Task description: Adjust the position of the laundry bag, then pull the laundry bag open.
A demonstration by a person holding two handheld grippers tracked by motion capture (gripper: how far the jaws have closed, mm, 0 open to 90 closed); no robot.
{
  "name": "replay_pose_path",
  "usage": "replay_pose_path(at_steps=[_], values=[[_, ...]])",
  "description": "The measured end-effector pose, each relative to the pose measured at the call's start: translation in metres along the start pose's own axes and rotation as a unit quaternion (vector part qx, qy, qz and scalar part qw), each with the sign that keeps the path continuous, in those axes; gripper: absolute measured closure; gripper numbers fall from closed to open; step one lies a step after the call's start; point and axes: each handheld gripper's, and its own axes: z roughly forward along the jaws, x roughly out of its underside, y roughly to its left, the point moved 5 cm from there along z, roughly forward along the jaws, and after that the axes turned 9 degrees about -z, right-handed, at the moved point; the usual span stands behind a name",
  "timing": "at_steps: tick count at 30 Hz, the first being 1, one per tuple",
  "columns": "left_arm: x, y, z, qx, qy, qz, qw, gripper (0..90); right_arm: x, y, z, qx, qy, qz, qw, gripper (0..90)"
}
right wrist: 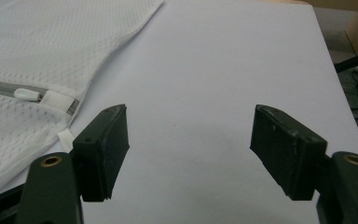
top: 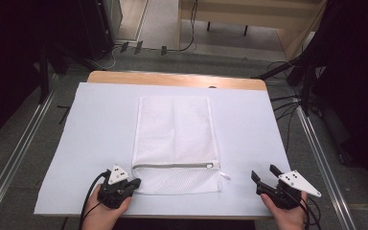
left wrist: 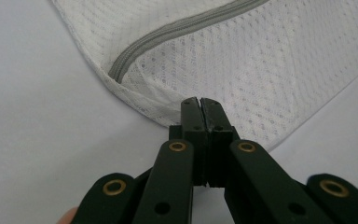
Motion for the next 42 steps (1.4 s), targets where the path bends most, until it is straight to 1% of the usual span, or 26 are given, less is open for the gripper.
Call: replay_pose_path(at_steps=[3, 6, 7, 15, 16, 17, 18, 19, 20, 21, 22, 23, 24, 25, 26, 27, 28, 29, 31, 33, 35, 37, 38, 39, 40, 42], values=[[0.003, 0.001, -0.003, 0.007, 0.010, 0.000, 0.9999, 90.0, 0.000, 0.000, 0.000, -0.001, 0.001, 0.001, 1.0000, 28.8], [0.005, 0.004, -0.006, 0.014, 0.019, -0.007, 0.9997, 90.0, 0.000, 0.000, 0.000, 0.000, 0.002, 0.001, 1.0000, 28.8], [0.007, 0.005, -0.007, 0.022, 0.023, -0.013, 0.9994, 90.0, 0.000, 0.000, 0.000, 0.000, 0.002, -0.002, 1.0000, 28.8], [0.009, 0.009, -0.011, 0.031, 0.029, -0.015, 0.9990, 89.6, 0.000, 0.001, 0.001, 0.000, 0.001, -0.003, 1.0000, 28.8], [0.007, 0.010, -0.012, 0.031, 0.020, -0.016, 0.9992, 77.3, 0.001, 0.001, 0.002, 0.000, 0.003, -0.004, 1.0000, 28.8], [0.007, 0.010, -0.012, 0.031, 0.020, -0.016, 0.9992, 65.9, 0.001, 0.001, 0.002, 0.000, 0.003, -0.004, 1.0000, 28.8], [0.005, 0.012, -0.013, 0.018, 0.001, -0.022, 0.9996, 51.5, 0.001, 0.001, 0.002, 0.000, 0.003, -0.006, 1.0000, 28.8], [0.003, 0.013, -0.015, 0.014, -0.010, -0.022, 0.9996, 51.5, 0.001, 0.001, 0.002, 0.000, 0.003, -0.006, 1.0000, 28.8], [-0.003, 0.015, -0.020, 0.018, -0.044, -0.028, 0.9985, 40.2, 0.001, 0.002, 0.003, -0.003, 0.003, -0.006, 1.0000, 29.9], [-0.003, 0.015, -0.020, 0.018, -0.044, -0.028, 0.9985, 37.8, 0.001, 0.002, 0.003, -0.003, 0.003, -0.006, 1.0000, 29.9], [-0.006, 0.015, -0.025, 0.024, -0.065, -0.033, 0.9971, 37.8, 0.000, 0.003, 0.003, -0.008, 0.002, -0.003, 1.0000, 31.6], [-0.009, 0.014, -0.030, 0.031, -0.096, -0.036, 0.9942, 34.6, -0.002, 0.007, 0.002, -0.035, -0.005, 0.005, 0.9994, 35.2], [-0.009, 0.014, -0.030, 0.031, -0.096, -0.036, 0.9942, 33.4, -0.003, 0.009, 0.002, -0.043, -0.006, 0.006, 0.9990, 36.8], [-0.011, 0.013, -0.033, 0.029, -0.113, -0.039, 0.9924, 33.4, -0.003, 0.009, 0.002, -0.043, -0.006, 0.006, 0.9990, 36.8], [-0.013, 0.013, -0.034, 0.029, -0.124, -0.038, 0.9911, 32.9, -0.005, 0.016, 0.001, -0.063, -0.009, 0.005, 0.9980, 44.8], [-0.014, 0.011, -0.036, 0.030, -0.137, -0.040, 0.9892, 32.8, -0.006, 0.019, 0.001, -0.070, -0.010, 0.004, 0.9975, 48.3], [-0.015, 0.011, -0.036, 0.034, -0.145, -0.040, 0.9881, 32.9, -0.007, 0.023, 0.000, -0.081, -0.011, 0.000, 0.9967, 51.5], [-0.015, 0.011, -0.036, 0.034, -0.145, -0.040, 0.9881, 32.8, -0.007, 0.023, 0.000, -0.081, -0.011, 0.000, 0.9967, 51.5], [-0.016, 0.010, -0.037, 0.046, -0.150, -0.046, 0.9865, 32.6, -0.010, 0.034, -0.001, -0.107, -0.016, 0.003, 0.9941, 54.9], [-0.016, 0.010, -0.035, 0.057, -0.150, -0.052, 0.9857, 32.1, -0.011, 0.040, 0.000, -0.128, -0.026, 0.018, 0.9912, 58.3], [-0.016, 0.009, -0.034, 0.047, -0.153, -0.046, 0.9860, 31.7, -0.012, 0.048, 0.002, -0.154, -0.014, 0.040, 0.9872, 63.7], [-0.017, 0.007, -0.033, 0.045, -0.157, -0.042, 0.9856, 31.6, -0.012, 0.049, 0.003, -0.156, -0.014, 0.037, 0.9869, 63.7], [-0.017, 0.006, -0.033, 0.043, -0.159, -0.041, 0.9854, 31.7, -0.012, 0.054, 0.005, -0.157, -0.010, 0.033, 0.9870, 63.4], [-0.018, 0.004, -0.032, 0.047, -0.163, -0.044, 0.9846, 31.9, -0.012, 0.055, 0.006, -0.155, -0.011, 0.027, 0.9876, 62.3], [-0.020, 0.000, -0.032, 0.064, -0.167, -0.055, 0.9823, 32.5, -0.010, 0.058, 0.010, -0.145, -0.010, 0.010, 0.9894, 59.0], [-0.023, -0.006, -0.031, 0.083, -0.171, -0.065, 0.9795, 33.3, -0.009, 0.060, 0.014, -0.141, -0.006, 0.010, 0.9900, 60.0]])
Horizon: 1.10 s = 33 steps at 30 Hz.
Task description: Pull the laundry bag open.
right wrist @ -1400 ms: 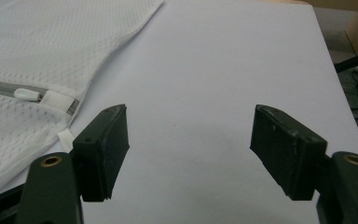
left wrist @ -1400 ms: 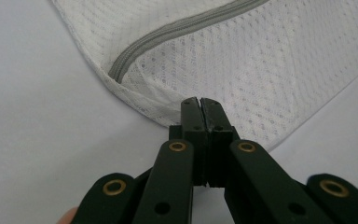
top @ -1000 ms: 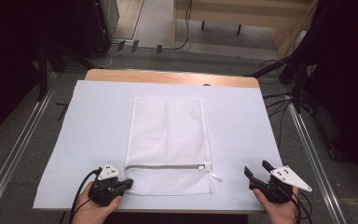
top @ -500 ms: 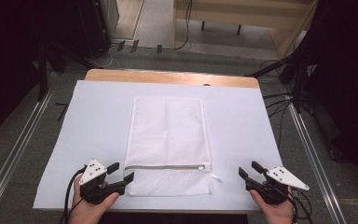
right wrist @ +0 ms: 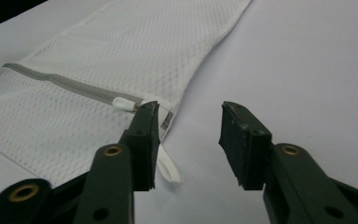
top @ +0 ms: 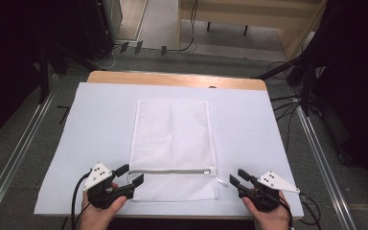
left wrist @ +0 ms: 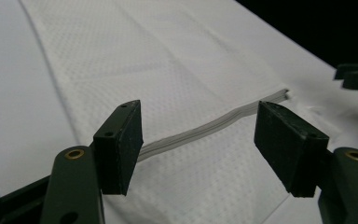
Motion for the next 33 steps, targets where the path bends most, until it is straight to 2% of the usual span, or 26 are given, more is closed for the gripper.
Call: replay_pose_path(at_steps=[5, 6, 7, 8, 10, 11, 12, 13, 15, 17, 19, 21, 22, 24, 25, 26, 27, 28, 30, 32, 33], values=[[0.001, -0.013, 0.011, 0.003, 0.014, 0.015, 0.9998, 35.6, 0.004, 0.001, 0.008, -0.014, 0.027, 0.027, 0.9992, 58.4], [0.000, -0.020, 0.020, 0.001, 0.022, 0.024, 0.9995, 36.5, 0.006, 0.003, 0.011, -0.015, 0.035, 0.023, 0.9990, 58.5], [0.000, -0.020, 0.020, 0.001, 0.022, 0.024, 0.9995, 37.3, 0.006, 0.003, 0.011, -0.015, 0.035, 0.023, 0.9990, 58.5], [-0.001, -0.025, 0.025, -0.001, 0.024, 0.029, 0.9993, 38.5, 0.009, 0.007, 0.014, -0.028, 0.053, 0.018, 0.9980, 58.9], [-0.004, -0.034, 0.039, -0.001, 0.037, 0.039, 0.9985, 40.9, 0.009, 0.010, 0.016, -0.031, 0.061, 0.012, 0.9975, 60.0], [-0.004, -0.034, 0.039, -0.001, 0.037, 0.039, 0.9985, 41.4, 0.007, 0.010, 0.017, -0.034, 0.060, 0.015, 0.9975, 60.0], [-0.007, -0.041, 0.049, 0.004, 0.044, 0.041, 0.9982, 42.2, 0.004, 0.011, 0.018, -0.042, 0.059, 0.018, 0.9972, 59.8], [-0.007, -0.041, 0.049, 0.004, 0.044, 0.041, 0.9982, 43.1, 0.004, 0.011, 0.018, -0.042, 0.059, 0.018, 0.9972, 59.8], [-0.012, -0.048, 0.063, 0.003, 0.056, 0.051, 0.9971, 44.2, -0.006, 0.010, 0.017, -0.043, 0.070, 0.012, 0.9965, 59.7], [-0.014, -0.050, 0.068, 0.003, 0.058, 0.052, 0.9969, 45.2, -0.009, 0.009, 0.017, -0.041, 0.073, 0.012, 0.9964, 59.7], [-0.019, -0.056, 0.080, 0.008, 0.065, 0.055, 0.9964, 46.6, -0.013, 0.008, 0.018, -0.045, 0.091, 0.019, 0.9947, 58.2], [-0.020, -0.060, 0.091, 0.014, 0.070, 0.052, 0.9961, 47.7, -0.015, 0.007, 0.021, -0.045, 0.100, 0.012, 0.9939, 55.5], [-0.018, -0.062, 0.096, 0.016, 0.073, 0.051, 0.9959, 48.0, -0.016, 0.007, 0.022, -0.045, 0.101, 0.021, 0.9936, 55.7], [-0.013, -0.065, 0.104, 0.020, 0.089, 0.054, 0.9944, 49.9, -0.014, 0.007, 0.024, -0.048, 0.092, 0.033, 0.9940, 55.7], [-0.008, -0.070, 0.111, 0.028, 0.098, 0.059, 0.9931, 52.3, -0.009, 0.007, 0.029, -0.048, 0.088, 0.047, 0.9939, 55.7], [-0.008, -0.070, 0.111, 0.028, 0.098, 0.059, 0.9931, 53.9, -0.009, 0.007, 0.029, -0.048, 0.088, 0.047, 0.9939, 55.7], [-0.004, -0.075, 0.116, 0.033, 0.102, 0.064, 0.9922, 56.3, -0.003, 0.011, 0.036, -0.059, 0.111, 0.033, 0.9916, 52.8], [-0.001, -0.080, 0.120, 0.039, 0.107, 0.070, 0.9911, 57.7, -0.002, 0.013, 0.039, -0.057, 0.114, 0.024, 0.9915, 52.8], [0.006, -0.088, 0.128, 0.054, 0.118, 0.087, 0.9877, 59.1, 0.000, 0.014, 0.042, -0.057, 0.117, 0.025, 0.9912, 51.5], [0.012, -0.091, 0.133, 0.059, 0.132, 0.097, 0.9847, 61.8, 0.000, 0.017, 0.046, -0.065, 0.119, 0.027, 0.9904, 49.8], [0.016, -0.091, 0.137, 0.055, 0.142, 0.096, 0.9836, 63.5, 0.001, 0.018, 0.047, -0.066, 0.119, 0.022, 0.9904, 48.7]])
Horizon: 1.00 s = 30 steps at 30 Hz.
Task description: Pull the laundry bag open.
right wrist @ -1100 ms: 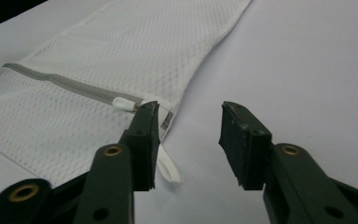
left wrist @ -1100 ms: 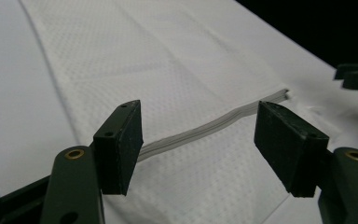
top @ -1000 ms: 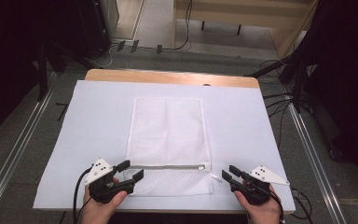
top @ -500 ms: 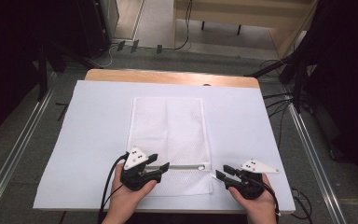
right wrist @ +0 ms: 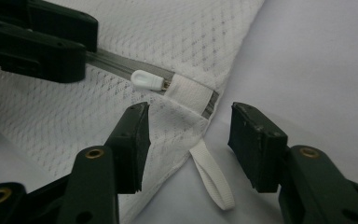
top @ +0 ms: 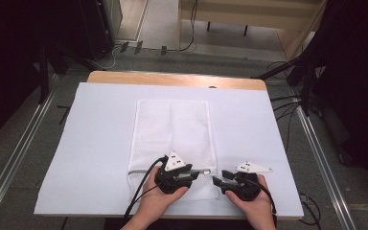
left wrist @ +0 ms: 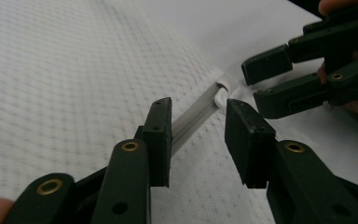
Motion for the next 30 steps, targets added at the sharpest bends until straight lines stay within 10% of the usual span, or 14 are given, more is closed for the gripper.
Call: replay_pose_path(at_steps=[10, 14, 21, 30], values=[[0.008, 0.005, 0.011, -0.015, 0.025, -0.015, 0.9995, 71.3, 0.000, 0.015, 0.012, 0.030, -0.001, -0.057, 0.9979, 40.7], [0.008, 0.005, 0.011, -0.019, 0.024, -0.013, 0.9994, 71.6, 0.002, 0.024, 0.016, 0.088, -0.002, -0.089, 0.9921, 57.2], [0.008, 0.003, 0.011, -0.008, 0.022, -0.007, 0.9997, 68.2, 0.002, 0.028, 0.014, 0.085, -0.014, -0.078, 0.9932, 84.4], [0.000, -0.003, 0.001, 0.031, -0.016, -0.014, 0.9993, 67.1, -0.004, 0.037, 0.006, 0.108, -0.046, -0.120, 0.9858, 87.2]])
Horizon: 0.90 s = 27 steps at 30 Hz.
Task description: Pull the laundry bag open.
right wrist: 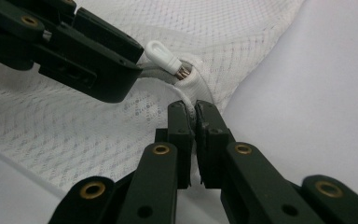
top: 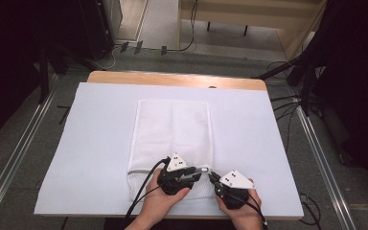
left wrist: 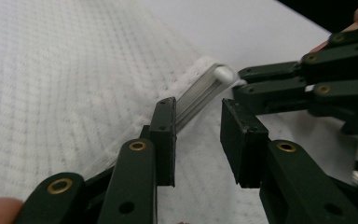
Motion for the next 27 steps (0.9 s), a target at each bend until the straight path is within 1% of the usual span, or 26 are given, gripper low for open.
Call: replay_pose_path(at_steps=[1, 2, 3, 4, 5, 6, 7, 8, 9, 10, 11, 12, 13, 14, 15, 16, 17, 20, 21, 23, 25, 27], values=[[-0.002, -0.003, -0.001, 0.015, -0.003, -0.006, 0.9999, 67.2, -0.001, 0.002, -0.001, 0.000, -0.001, -0.003, 1.0000, 87.2], [-0.002, -0.003, -0.001, 0.015, -0.003, -0.006, 0.9999, 67.3, -0.001, 0.002, -0.001, 0.000, -0.001, -0.003, 1.0000, 87.2], [-0.003, -0.005, -0.002, 0.030, -0.003, -0.011, 0.9995, 67.5, -0.001, 0.004, -0.001, -0.002, -0.001, -0.008, 1.0000, 87.2], [-0.003, -0.005, -0.002, 0.030, -0.003, -0.011, 0.9995, 67.5, -0.001, 0.004, -0.001, -0.002, -0.001, -0.008, 1.0000, 87.2], [-0.004, -0.007, -0.003, 0.036, -0.004, -0.013, 0.9992, 67.5, -0.002, 0.005, -0.001, -0.001, -0.002, -0.011, 0.9999, 87.2], [-0.004, -0.008, -0.003, 0.037, -0.007, -0.014, 0.9992, 67.4, -0.003, 0.007, -0.002, 0.000, -0.003, -0.020, 0.9998, 87.2], [-0.006, -0.010, -0.004, 0.046, -0.011, -0.019, 0.9987, 67.0, -0.004, 0.009, -0.003, 0.004, -0.003, -0.029, 0.9996, 87.2], [-0.006, -0.010, -0.004, 0.046, -0.011, -0.019, 0.9987, 66.7, -0.004, 0.011, -0.003, 0.009, -0.002, -0.036, 0.9993, 87.2], [-0.006, -0.010, -0.004, 0.048, -0.011, -0.023, 0.9985, 66.7, -0.004, 0.011, -0.003, 0.009, -0.002, -0.036, 0.9993, 87.2], [-0.006, -0.010, -0.004, 0.056, -0.007, -0.029, 0.9980, 67.1, -0.005, 0.012, -0.004, 0.017, -0.002, -0.052, 0.9985, 87.3], [-0.006, -0.008, -0.003, 0.064, -0.002, -0.040, 0.9972, 69.7, -0.006, 0.016, -0.004, 0.023, -0.003, -0.070, 0.9973, 87.3], [-0.006, -0.008, -0.003, 0.064, -0.002, -0.040, 0.9972, 71.0, -0.006, 0.016, -0.004, 0.023, -0.003, -0.070, 0.9973, 87.3], [-0.006, -0.006, -0.003, 0.065, 0.001, -0.047, 0.9967, 74.3, -0.007, 0.020, -0.004, 0.026, -0.001, -0.081, 0.9964, 87.4], [-0.006, -0.006, -0.003, 0.065, 0.001, -0.047, 0.9967, 77.1, -0.007, 0.020, -0.004, 0.026, -0.001, -0.081, 0.9964, 87.4], [-0.006, -0.004, -0.004, 0.064, 0.002, -0.052, 0.9966, 77.1, -0.007, 0.020, -0.003, 0.027, -0.001, -0.087, 0.9959, 87.4], [-0.007, -0.001, -0.005, 0.064, 0.001, -0.059, 0.9962, 81.3, -0.007, 0.021, -0.003, 0.026, -0.003, -0.087, 0.9959, 87.5], [-0.008, 0.001, -0.006, 0.067, -0.002, -0.070, 0.9953, 83.7, -0.008, 0.021, -0.003, 0.024, -0.004, -0.087, 0.9959, 87.8], [-0.009, 0.006, -0.008, 0.073, -0.004, -0.086, 0.9936, 83.0, -0.008, 0.021, -0.003, 0.023, -0.007, -0.091, 0.9956, 88.1], [-0.009, 0.006, -0.008, 0.074, -0.004, -0.086, 0.9935, 79.6, -0.007, 0.022, -0.002, 0.025, -0.006, -0.095, 0.9951, 88.5], [-0.009, 0.006, -0.007, 0.074, -0.003, -0.088, 0.9934, 79.0, -0.007, 0.023, -0.002, 0.025, -0.004, -0.102, 0.9945, 88.8], [-0.009, 0.006, -0.007, 0.075, -0.001, -0.089, 0.9933, 79.5, -0.007, 0.023, -0.002, 0.027, -0.003, -0.106, 0.9940, 88.9], [-0.008, 0.006, -0.007, 0.076, 0.000, -0.089, 0.9931, 83.6, -0.008, 0.024, -0.002, 0.026, -0.005, -0.112, 0.9933, 89.1]])
